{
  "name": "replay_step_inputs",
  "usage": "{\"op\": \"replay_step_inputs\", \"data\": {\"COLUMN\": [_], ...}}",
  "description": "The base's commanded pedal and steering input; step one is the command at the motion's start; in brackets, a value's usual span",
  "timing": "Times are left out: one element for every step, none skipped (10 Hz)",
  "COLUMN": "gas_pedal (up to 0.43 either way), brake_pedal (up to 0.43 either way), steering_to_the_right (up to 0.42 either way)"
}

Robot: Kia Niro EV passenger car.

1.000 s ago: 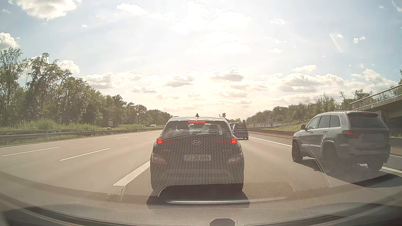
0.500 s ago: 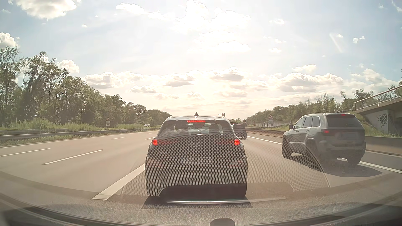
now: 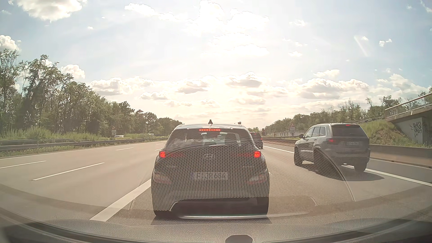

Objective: Follow the waypoints while adhering to traffic rules and regulations

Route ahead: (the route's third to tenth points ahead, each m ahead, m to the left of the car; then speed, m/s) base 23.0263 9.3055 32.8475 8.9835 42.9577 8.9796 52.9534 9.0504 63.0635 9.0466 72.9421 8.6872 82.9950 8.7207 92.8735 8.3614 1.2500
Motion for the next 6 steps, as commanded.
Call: {"op": "replay_step_inputs", "data": {"gas_pedal": [0.0,0.0,0.0,0.0,0.0,0.0], "brake_pedal": [0.22,0.22,0.226,0.226,0.232,0.232], "steering_to_the_right": [0.0,0.0,0.0,0.0,0.0,0.0]}}
